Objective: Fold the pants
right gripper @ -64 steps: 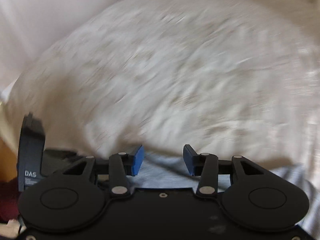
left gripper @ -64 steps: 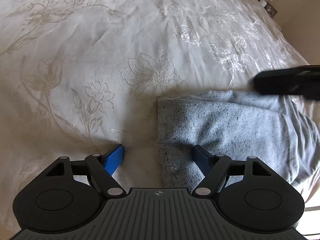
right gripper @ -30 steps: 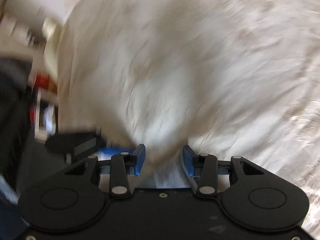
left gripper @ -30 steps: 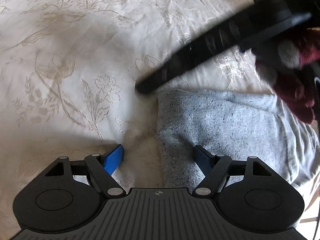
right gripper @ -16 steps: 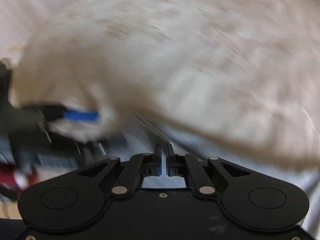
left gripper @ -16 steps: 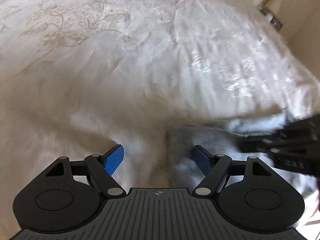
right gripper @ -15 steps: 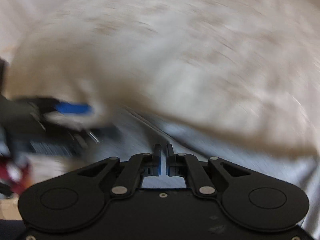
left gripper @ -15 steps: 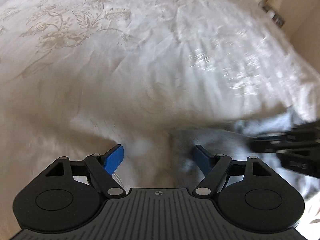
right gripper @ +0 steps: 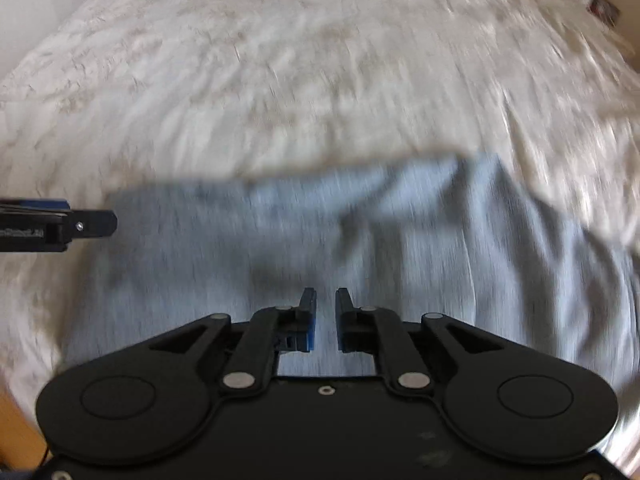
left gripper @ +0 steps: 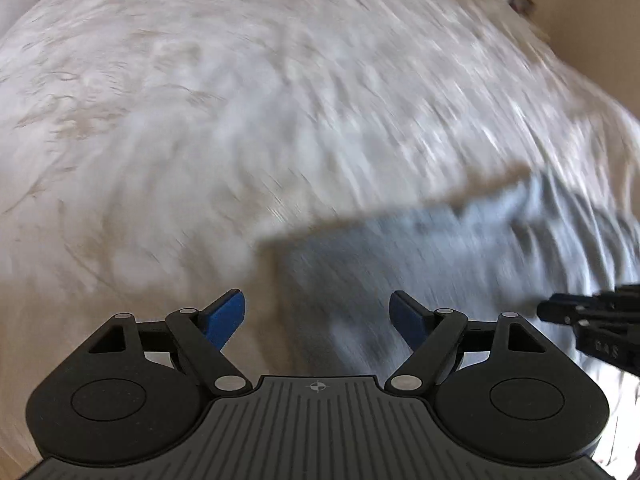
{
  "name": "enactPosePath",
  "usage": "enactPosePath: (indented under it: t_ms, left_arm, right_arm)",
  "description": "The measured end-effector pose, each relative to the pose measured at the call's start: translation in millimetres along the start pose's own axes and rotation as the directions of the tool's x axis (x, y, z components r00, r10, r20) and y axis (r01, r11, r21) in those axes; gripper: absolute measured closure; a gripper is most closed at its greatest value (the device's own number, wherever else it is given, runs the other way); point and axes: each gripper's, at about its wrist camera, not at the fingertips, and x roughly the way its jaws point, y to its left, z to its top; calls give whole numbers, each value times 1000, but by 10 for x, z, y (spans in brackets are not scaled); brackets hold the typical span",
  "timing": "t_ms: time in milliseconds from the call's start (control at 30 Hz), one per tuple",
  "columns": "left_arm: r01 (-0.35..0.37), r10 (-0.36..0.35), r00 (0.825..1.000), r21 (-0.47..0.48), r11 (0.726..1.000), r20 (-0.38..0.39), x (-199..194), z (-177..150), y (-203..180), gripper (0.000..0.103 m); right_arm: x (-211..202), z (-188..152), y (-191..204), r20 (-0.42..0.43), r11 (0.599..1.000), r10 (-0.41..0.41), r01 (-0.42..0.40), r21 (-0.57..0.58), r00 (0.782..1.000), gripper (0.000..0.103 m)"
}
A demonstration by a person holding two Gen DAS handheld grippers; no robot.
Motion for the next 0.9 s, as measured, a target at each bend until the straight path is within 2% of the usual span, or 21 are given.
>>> enactPosePath:
  t_ms: [100, 167, 233, 267, 300, 367, 433, 500, 533, 633, 667, 700, 900]
  left_arm:
    - [-13, 16, 998, 37, 999, -68, 140, -204, -107, 24]
    - [-27, 31, 996, 52, 998, -81, 209, -278, -138, 23]
    - [-43, 47, 997, 50, 998, -68, 162, -280, -177, 23]
    - [-54, 57, 997, 44, 998, -59, 123, -250, -198, 24]
    - [-63, 65, 997, 43, 997, -45, 80, -231, -224, 24]
    - [-73, 74, 997, 43, 996, -15, -16, -179, -302, 24]
    - [-70, 70, 997, 36, 997, 15, -102, -117, -420, 24]
    - [-62, 61, 998, 37, 997, 28, -135, -38, -579, 24]
    - [-53, 51, 998, 38, 998, 32, -140, 0, -700, 24]
    - [-27, 25, 999, 60, 998, 35, -46, 109, -1037, 24]
    - [-23, 21, 999, 73, 997, 35, 3, 147, -1171, 24]
    - [-19, 16, 999, 81, 997, 36, 53, 178, -1296, 24]
    - [-28, 28, 1000, 63, 998, -5, 412, 246, -1830, 24]
  right_arm:
    - [63, -284, -83, -60, 999, -28, 30, 35, 998, 86]
    - [30, -383, -123, -50, 999, -12, 14, 36, 999, 86]
    - [-51, -425, -184, -28, 999, 21, -19, 43, 999, 80]
    - [-108, -400, -240, -9, 998, 29, -28, 52, 1000, 72]
    - [-162, -403, -276, 22, 998, 21, -22, 62, 1000, 60]
    - [-327, -454, -380, 122, 997, -6, -5, 83, 993, 55]
    - [-460, -522, -514, 216, 993, -31, 5, 121, 976, 47]
    - [-553, -563, -715, 274, 981, -68, 15, 193, 959, 12]
    - [-574, -561, -838, 273, 973, -73, 9, 230, 959, 9]
    - [-656, -675, -1284, 251, 938, -27, -63, 342, 968, 14]
    - [-683, -732, -1458, 240, 920, -34, -63, 386, 970, 20]
    - [-674, -766, -1594, 226, 908, -48, -52, 416, 973, 20]
    - [-695, -1045, -2553, 190, 833, -130, 4, 553, 973, 19]
